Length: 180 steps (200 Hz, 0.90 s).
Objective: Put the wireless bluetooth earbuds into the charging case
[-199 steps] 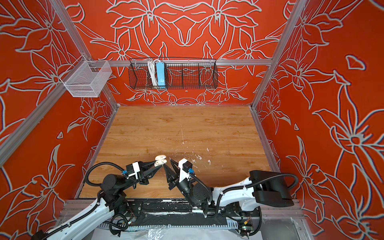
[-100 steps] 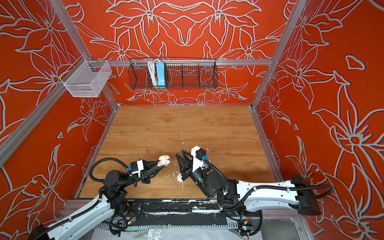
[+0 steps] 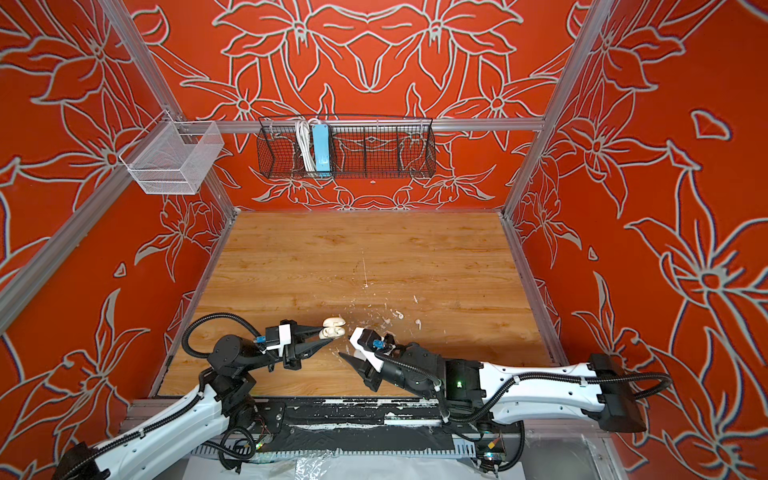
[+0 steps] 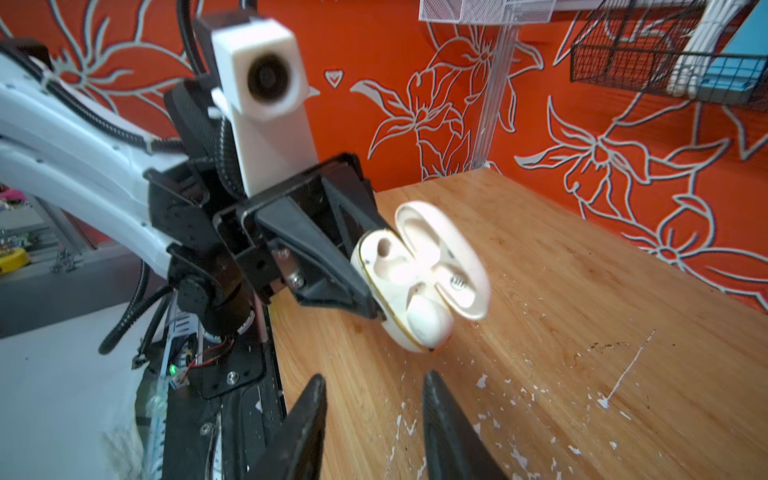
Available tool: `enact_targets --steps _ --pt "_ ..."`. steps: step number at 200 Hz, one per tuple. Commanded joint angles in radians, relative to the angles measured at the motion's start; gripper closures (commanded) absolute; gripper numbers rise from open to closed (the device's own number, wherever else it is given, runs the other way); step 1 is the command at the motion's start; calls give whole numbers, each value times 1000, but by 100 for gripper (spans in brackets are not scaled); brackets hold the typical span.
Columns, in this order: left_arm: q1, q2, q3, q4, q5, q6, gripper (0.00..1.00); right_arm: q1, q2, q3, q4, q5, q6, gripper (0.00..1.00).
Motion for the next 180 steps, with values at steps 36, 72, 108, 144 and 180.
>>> enact_targets --steps 36,72,108,144,180 --pt "-17 -4 32 -16 37 37 100 -9 -38 5 -22 69 -34 62" --pt "-21 -1 40 -29 41 43 100 -10 -62 6 -28 71 -34 64" --pt "-24 1 43 -37 41 50 100 -12 -62 21 -35 79 -32 66" --pt "-27 5 46 -40 47 53 100 -14 -32 46 -37 99 -26 70" --pt "-30 4 47 -46 46 58 100 -15 -32 68 -45 123 -19 73"
